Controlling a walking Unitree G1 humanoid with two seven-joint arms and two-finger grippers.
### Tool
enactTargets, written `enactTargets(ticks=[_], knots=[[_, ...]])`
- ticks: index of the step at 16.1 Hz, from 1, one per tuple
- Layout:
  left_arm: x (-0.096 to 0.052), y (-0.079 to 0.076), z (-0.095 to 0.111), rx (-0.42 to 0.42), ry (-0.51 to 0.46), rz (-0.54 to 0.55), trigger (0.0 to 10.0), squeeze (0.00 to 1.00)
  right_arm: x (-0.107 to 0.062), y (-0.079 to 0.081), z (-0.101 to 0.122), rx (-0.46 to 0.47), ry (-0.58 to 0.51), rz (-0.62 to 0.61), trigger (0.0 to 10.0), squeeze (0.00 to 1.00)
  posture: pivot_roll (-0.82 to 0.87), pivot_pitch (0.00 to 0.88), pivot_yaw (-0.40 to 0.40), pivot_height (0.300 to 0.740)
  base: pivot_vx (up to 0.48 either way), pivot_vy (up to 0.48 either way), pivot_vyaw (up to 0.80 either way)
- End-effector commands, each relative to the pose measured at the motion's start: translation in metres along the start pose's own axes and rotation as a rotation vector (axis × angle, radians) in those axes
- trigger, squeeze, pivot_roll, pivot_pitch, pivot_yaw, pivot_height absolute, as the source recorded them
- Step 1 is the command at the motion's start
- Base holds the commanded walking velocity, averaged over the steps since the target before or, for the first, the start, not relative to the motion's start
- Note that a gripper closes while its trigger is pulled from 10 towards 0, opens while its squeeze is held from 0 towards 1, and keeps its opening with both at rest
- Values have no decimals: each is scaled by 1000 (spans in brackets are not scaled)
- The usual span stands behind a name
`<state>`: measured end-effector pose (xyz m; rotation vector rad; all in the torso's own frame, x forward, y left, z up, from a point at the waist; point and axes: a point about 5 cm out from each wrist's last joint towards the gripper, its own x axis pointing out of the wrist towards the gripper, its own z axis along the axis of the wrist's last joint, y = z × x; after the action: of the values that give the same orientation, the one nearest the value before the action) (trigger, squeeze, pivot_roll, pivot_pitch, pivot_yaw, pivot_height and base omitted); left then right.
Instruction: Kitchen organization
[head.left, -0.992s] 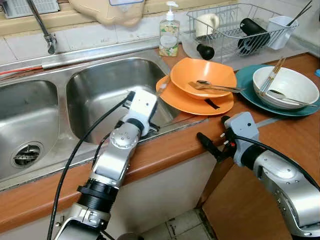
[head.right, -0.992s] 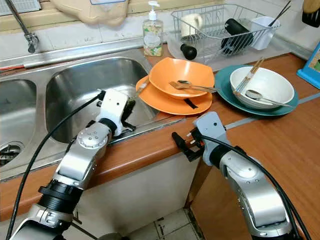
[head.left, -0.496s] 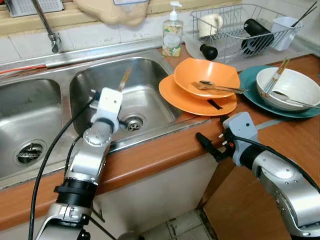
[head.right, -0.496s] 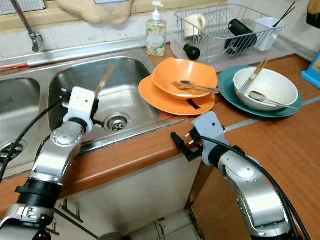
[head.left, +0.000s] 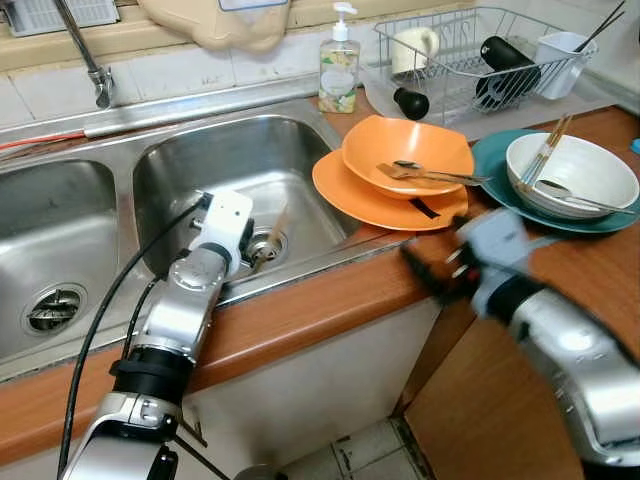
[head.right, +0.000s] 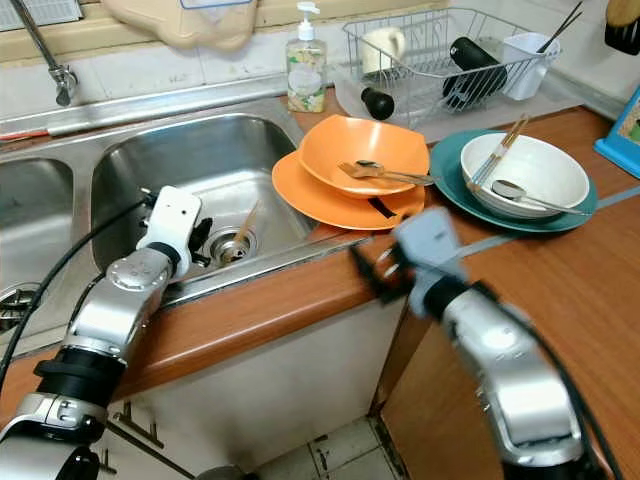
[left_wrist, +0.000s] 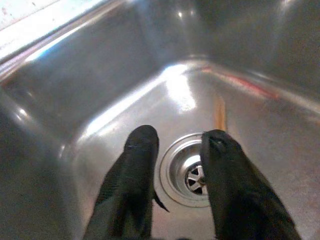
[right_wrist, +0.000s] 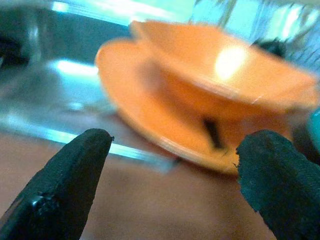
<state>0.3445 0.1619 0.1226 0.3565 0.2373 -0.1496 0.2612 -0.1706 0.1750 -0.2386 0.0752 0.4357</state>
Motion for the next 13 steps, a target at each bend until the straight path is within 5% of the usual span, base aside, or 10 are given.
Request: enactTargets(ticks=[1, 2, 3, 4, 6, 7, 8, 9, 13], knots=[[0, 8, 8, -7, -40, 21, 10000, 1000, -2, -4, 13, 25, -77, -6, 10000, 1000, -60, 0, 62, 740, 0, 0, 0], [-3, 11, 13, -30, -94, 27, 10000, 1000, -4, -11, 25, 70, -148, -31, 10000, 1000, -60, 0, 64, 740, 0, 0, 0], [-5, 13, 16, -52, -133, 21, 10000, 847, -6, -17, 32, 96, -193, -57, 10000, 1000, -59, 0, 65, 740, 0, 0, 0], [-10, 12, 21, -94, -181, -10, 10000, 0, -7, -26, 38, 106, -224, -102, 10000, 1000, -59, 0, 64, 740, 0, 0, 0], [-21, 6, 29, -113, -258, -114, 10000, 0, -7, -41, 42, 78, -224, -180, 10000, 1000, -58, 0, 61, 740, 0, 0, 0], [-27, 1, 31, -114, -286, -170, 10000, 0, -7, -43, 40, 80, -214, -182, 10000, 651, -56, 0, 60, 740, 0, 0, 0], [-35, -5, 33, -114, -321, -243, 10000, 0, -6, -46, 37, 90, -200, -174, 10000, 173, -54, 0, 59, 740, 0, 0, 0], [-48, -13, 35, -122, -352, -331, 10000, 0, -7, -48, 30, 132, -177, -135, 10000, 0, -52, 0, 57, 740, 0, 0, 0], [-65, -25, 35, -110, -356, -462, 10000, 0, -5, -53, 16, 254, -136, -70, 10000, 0, -43, 0, 62, 740, 0, 0, 0]])
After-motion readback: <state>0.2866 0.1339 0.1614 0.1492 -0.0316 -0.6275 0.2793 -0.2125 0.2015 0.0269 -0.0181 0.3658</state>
